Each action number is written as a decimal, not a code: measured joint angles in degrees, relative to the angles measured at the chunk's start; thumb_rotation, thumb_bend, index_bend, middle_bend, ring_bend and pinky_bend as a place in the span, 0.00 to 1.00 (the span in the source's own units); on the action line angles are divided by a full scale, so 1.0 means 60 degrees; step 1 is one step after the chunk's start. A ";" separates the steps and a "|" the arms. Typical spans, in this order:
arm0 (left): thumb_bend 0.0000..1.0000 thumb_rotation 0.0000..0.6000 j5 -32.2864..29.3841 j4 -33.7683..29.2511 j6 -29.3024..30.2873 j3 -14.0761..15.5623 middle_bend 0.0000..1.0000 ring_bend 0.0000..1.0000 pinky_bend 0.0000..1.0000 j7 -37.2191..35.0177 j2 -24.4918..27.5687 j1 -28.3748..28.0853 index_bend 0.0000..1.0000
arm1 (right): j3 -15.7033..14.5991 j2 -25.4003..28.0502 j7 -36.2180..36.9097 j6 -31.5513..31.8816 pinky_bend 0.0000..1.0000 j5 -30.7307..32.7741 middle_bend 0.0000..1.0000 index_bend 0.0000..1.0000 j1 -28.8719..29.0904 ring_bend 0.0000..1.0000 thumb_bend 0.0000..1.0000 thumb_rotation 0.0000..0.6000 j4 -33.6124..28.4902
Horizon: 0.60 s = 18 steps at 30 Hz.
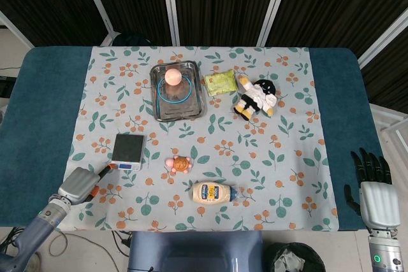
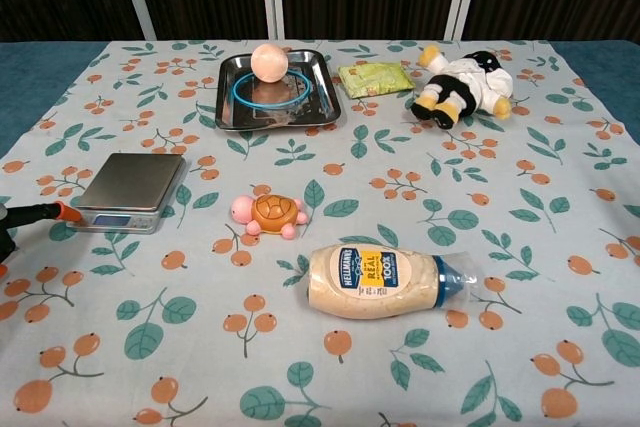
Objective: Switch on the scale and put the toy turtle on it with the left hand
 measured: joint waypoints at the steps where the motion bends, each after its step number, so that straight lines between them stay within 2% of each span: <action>1: 0.54 1.00 -0.0018 0.0015 -0.0010 0.0002 0.68 0.71 0.71 0.0003 -0.0007 -0.0002 0.10 | 0.0003 -0.0001 -0.0003 0.0004 0.00 0.0004 0.00 0.00 -0.0001 0.01 0.53 1.00 -0.0002; 8: 0.54 1.00 0.0003 -0.0027 0.0086 -0.0028 0.68 0.71 0.71 0.0026 0.0006 -0.0019 0.10 | 0.0026 -0.0016 -0.0016 0.0044 0.00 0.0029 0.00 0.00 -0.0015 0.01 0.53 1.00 -0.0013; 14: 0.52 1.00 0.0184 -0.0436 0.0619 -0.0180 0.65 0.69 0.70 0.0084 0.0242 0.0010 0.10 | 0.0021 -0.0019 -0.0018 0.0046 0.00 0.0021 0.00 0.00 -0.0017 0.01 0.53 1.00 -0.0022; 16: 0.47 1.00 0.0235 -0.0658 0.0858 -0.0265 0.61 0.65 0.68 0.0143 0.0375 0.0028 0.10 | 0.0023 -0.0019 -0.0023 0.0060 0.00 0.0015 0.00 0.00 -0.0019 0.01 0.53 1.00 -0.0028; 18: 0.35 1.00 0.0273 -0.0879 0.1060 -0.0346 0.51 0.55 0.64 0.0180 0.0498 0.0043 0.09 | 0.0026 -0.0017 -0.0015 0.0074 0.00 0.0011 0.00 0.00 -0.0023 0.01 0.53 1.00 -0.0037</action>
